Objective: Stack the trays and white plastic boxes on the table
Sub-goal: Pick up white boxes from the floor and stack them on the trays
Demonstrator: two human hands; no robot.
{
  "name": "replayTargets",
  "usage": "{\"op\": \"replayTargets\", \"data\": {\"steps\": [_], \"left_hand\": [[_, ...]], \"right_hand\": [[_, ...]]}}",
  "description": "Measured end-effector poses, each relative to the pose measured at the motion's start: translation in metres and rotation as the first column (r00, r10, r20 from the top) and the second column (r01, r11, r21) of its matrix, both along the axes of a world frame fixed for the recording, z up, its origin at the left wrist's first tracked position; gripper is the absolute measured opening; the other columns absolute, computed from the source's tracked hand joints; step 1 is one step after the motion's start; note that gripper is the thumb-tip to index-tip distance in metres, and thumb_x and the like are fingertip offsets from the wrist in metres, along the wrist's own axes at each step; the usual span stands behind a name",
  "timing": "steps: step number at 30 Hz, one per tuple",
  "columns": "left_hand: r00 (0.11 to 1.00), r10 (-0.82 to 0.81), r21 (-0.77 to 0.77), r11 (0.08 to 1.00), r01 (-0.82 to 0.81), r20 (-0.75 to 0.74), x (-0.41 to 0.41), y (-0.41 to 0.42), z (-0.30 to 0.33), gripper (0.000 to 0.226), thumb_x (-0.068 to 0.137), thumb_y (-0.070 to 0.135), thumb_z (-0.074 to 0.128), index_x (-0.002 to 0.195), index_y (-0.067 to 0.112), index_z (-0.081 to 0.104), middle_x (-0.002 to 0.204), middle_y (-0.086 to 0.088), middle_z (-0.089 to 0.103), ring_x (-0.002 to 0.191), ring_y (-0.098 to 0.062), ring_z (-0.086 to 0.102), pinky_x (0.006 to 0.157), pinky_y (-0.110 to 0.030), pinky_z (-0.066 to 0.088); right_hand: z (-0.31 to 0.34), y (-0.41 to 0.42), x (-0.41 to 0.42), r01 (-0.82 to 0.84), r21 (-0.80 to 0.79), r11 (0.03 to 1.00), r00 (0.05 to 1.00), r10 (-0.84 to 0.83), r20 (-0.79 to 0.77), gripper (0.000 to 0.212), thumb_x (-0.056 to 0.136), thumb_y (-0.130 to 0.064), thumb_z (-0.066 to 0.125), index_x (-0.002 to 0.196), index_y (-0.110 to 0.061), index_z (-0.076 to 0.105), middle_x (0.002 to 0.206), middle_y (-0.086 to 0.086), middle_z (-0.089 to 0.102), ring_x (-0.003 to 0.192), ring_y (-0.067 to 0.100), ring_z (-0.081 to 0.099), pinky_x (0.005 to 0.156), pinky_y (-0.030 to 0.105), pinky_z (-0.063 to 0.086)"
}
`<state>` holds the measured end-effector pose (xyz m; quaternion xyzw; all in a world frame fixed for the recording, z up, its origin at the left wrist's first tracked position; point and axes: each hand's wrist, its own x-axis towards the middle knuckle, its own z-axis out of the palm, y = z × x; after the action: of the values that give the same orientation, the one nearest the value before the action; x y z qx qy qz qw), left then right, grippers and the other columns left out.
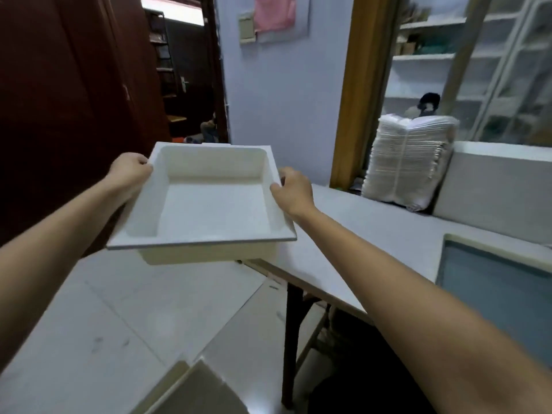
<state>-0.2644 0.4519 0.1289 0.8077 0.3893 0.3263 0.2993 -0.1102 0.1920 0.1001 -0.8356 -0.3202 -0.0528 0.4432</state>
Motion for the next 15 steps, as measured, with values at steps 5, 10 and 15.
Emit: {"op": "replayTargets", "data": {"steps": [5, 10, 15], "left_hand": [[0.961, -0.263, -0.043, 0.965, 0.260, -0.087, 0.117, -0.115, 0.054, 0.008, 0.085, 0.005, 0.058, 0.088, 0.003, 0.065, 0.070, -0.014, 0.057, 0.055, -0.024, 0.050, 0.053, -0.024, 0.038], [0.839, -0.492, -0.099, 0.870, 0.483, -0.234, 0.196, -0.231, 0.059, 0.009, 0.082, 0.006, 0.062, 0.087, -0.001, 0.061, 0.068, -0.012, 0.051, 0.057, -0.022, 0.047, 0.051, -0.026, 0.034], [0.711, -0.657, -0.263, 0.753, 0.603, -0.249, 0.240, -0.340, 0.049, 0.019, 0.085, 0.011, 0.062, 0.102, 0.003, 0.058, 0.088, -0.010, 0.057, 0.075, -0.021, 0.055, 0.060, -0.028, 0.041]], "right_hand": [[0.046, -0.127, 0.067, 0.240, 0.096, 0.966, 0.962, -0.223, -0.154, 0.026, 0.079, -0.012, 0.059, 0.098, 0.002, 0.069, 0.093, 0.014, 0.070, 0.088, 0.031, 0.066, 0.079, 0.039, 0.055], [0.062, -0.260, 0.101, 0.357, -0.038, 0.933, 0.894, -0.353, -0.275, 0.010, 0.075, -0.010, 0.069, 0.080, -0.004, 0.063, 0.072, 0.006, 0.055, 0.060, 0.019, 0.051, 0.045, 0.021, 0.039], [0.060, -0.369, 0.121, 0.476, -0.210, 0.854, 0.789, -0.521, -0.325, 0.040, 0.081, -0.015, 0.067, 0.116, 0.000, 0.054, 0.112, 0.017, 0.058, 0.094, 0.029, 0.057, 0.069, 0.029, 0.045]]}}
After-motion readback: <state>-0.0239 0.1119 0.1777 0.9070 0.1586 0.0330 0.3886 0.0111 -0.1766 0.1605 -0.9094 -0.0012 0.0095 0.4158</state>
